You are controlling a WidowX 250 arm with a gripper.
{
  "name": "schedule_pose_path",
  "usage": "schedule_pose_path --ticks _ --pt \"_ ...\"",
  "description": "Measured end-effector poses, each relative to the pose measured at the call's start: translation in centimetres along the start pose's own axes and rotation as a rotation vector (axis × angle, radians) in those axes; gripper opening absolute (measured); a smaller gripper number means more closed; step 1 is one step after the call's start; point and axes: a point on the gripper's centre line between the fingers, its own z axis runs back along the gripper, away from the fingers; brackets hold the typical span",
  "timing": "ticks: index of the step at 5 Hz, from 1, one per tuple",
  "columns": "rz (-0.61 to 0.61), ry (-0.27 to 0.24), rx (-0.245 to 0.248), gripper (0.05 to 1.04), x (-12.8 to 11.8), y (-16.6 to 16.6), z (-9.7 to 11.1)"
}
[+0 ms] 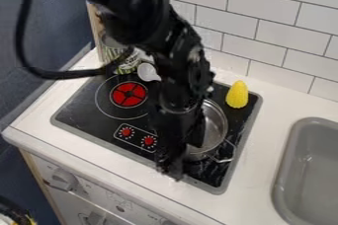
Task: Move the silver pot to the bottom left side of the stove
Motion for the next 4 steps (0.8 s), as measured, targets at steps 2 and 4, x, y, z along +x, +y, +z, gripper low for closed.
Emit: schedule_pose_path --ticks 2,4 --pt "-0.006 0.013 -0.02 0.683 -0.11 -0.57 -0.74" --pt "-0.03 0.03 -0.019 0.162 -0.1 -0.4 -0.86"
